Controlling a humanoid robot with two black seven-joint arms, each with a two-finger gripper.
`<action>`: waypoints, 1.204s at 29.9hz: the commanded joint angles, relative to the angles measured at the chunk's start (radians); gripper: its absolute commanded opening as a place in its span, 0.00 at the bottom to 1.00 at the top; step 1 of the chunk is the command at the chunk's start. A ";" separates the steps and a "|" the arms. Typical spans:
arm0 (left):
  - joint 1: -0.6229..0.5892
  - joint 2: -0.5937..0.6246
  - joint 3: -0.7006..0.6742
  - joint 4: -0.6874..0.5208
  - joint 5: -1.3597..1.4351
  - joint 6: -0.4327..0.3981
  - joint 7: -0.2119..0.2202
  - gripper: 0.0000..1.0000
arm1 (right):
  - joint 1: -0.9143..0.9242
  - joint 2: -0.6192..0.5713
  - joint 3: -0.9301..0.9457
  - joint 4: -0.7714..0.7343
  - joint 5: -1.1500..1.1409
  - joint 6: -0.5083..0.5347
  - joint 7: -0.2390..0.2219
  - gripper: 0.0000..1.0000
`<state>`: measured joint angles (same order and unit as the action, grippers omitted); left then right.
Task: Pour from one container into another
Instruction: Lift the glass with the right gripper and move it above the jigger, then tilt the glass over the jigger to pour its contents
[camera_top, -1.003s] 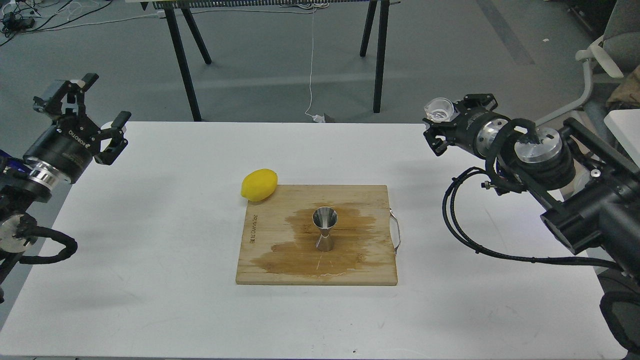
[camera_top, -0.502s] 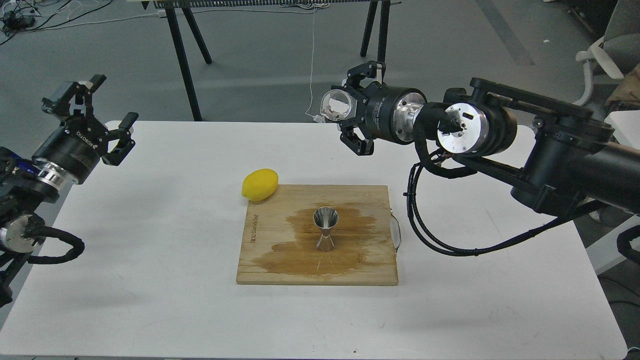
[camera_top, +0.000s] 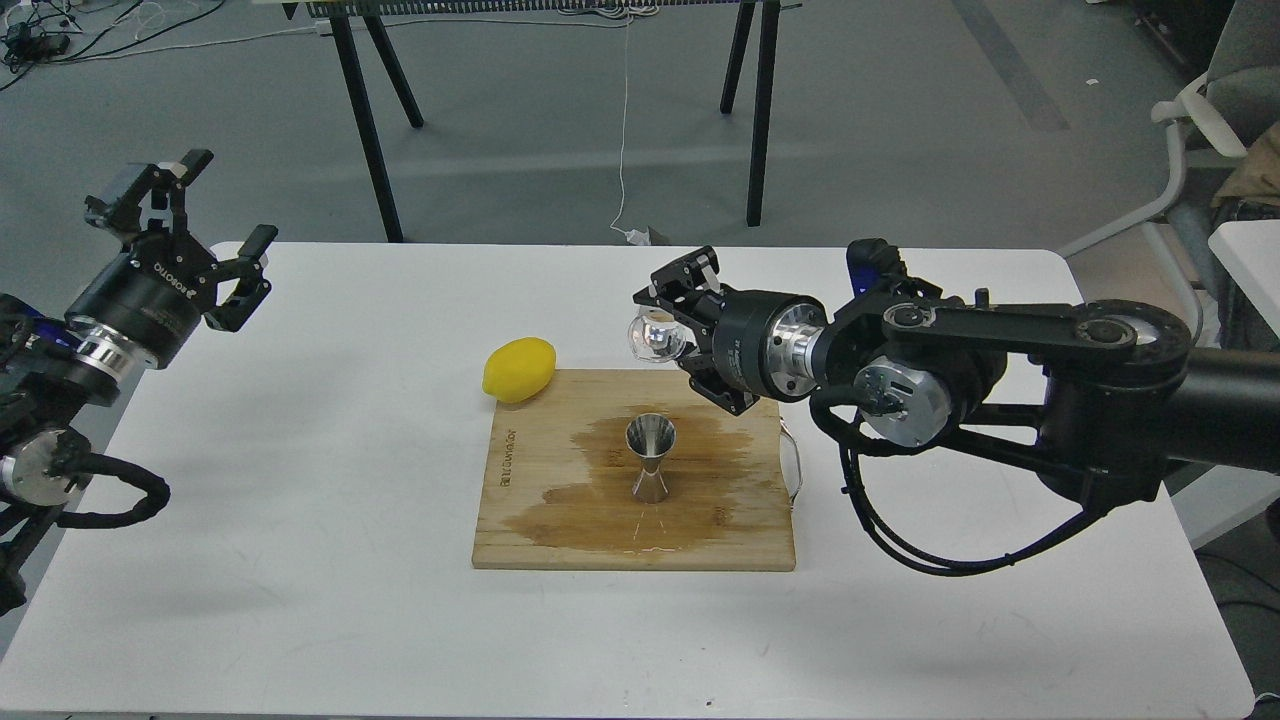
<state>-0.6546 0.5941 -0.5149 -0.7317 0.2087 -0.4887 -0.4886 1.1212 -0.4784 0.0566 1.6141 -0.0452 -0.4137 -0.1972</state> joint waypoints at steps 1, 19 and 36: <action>0.001 0.001 -0.001 0.000 0.000 0.000 0.000 0.92 | -0.021 0.003 -0.023 0.007 -0.079 0.001 0.005 0.38; 0.003 0.001 -0.001 0.000 0.000 0.000 0.000 0.92 | -0.063 0.011 -0.072 0.020 -0.314 0.001 0.042 0.38; 0.004 0.001 -0.001 0.000 0.000 0.000 0.000 0.92 | -0.060 0.011 -0.106 0.018 -0.482 -0.002 0.082 0.38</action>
<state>-0.6505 0.5952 -0.5155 -0.7317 0.2086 -0.4887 -0.4888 1.0614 -0.4671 -0.0438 1.6324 -0.4940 -0.4149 -0.1210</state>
